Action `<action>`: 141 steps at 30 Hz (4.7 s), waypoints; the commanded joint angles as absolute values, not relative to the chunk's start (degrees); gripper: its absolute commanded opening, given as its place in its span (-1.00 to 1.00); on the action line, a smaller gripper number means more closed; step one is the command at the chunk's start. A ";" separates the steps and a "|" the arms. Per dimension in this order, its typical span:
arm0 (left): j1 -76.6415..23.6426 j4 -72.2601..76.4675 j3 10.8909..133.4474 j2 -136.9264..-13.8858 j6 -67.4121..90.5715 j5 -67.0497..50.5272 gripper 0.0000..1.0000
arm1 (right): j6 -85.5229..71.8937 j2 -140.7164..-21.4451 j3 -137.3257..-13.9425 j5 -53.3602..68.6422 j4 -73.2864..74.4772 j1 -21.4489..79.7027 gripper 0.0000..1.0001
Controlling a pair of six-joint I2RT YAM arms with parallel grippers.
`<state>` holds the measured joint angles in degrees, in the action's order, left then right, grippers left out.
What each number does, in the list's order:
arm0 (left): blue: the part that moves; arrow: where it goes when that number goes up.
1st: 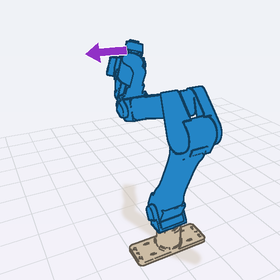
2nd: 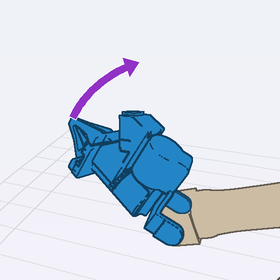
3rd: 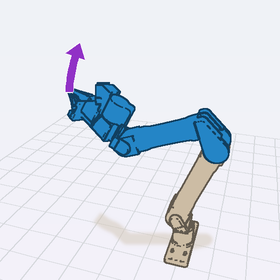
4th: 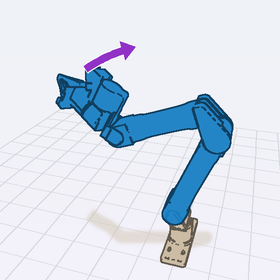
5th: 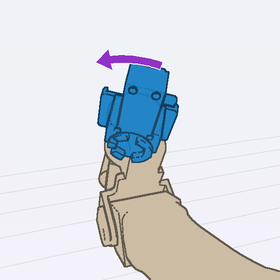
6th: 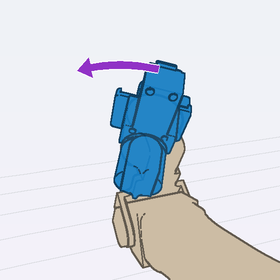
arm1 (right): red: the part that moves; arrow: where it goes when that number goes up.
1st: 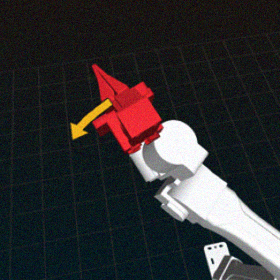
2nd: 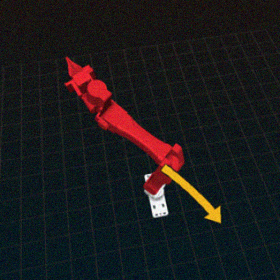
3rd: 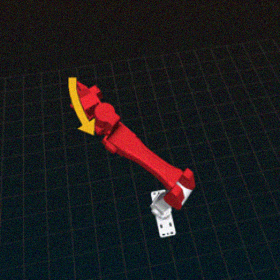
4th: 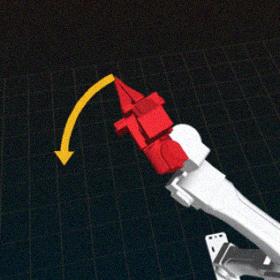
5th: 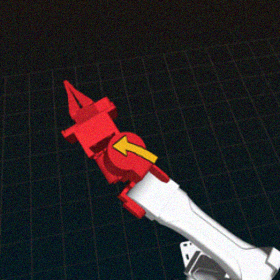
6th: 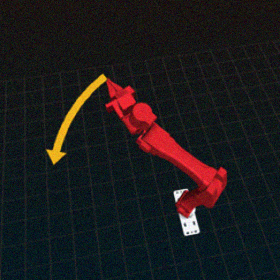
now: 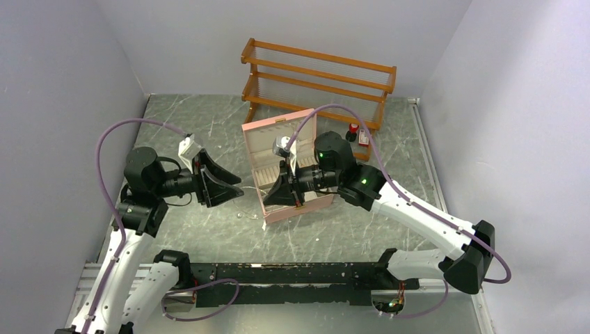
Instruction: Organize the mixed jewelry
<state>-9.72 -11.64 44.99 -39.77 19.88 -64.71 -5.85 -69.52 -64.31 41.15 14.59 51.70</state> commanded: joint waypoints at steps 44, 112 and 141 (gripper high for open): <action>-13.71 -6.61 42.72 -42.89 19.91 -57.82 -0.74 | -21.43 -66.00 -49.32 29.52 -9.57 45.53 -0.95; -13.65 -7.53 39.07 -42.28 26.95 -34.37 0.73 | -16.59 -91.51 -61.68 10.17 -17.15 35.25 -1.00; -13.71 -7.96 39.37 -41.89 27.01 -34.01 0.73 | -12.74 -96.01 -68.00 5.81 -9.71 34.95 -0.87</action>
<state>-13.34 -8.91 39.55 -42.46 27.42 -33.58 -13.69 -95.61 -65.80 7.35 -9.74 35.31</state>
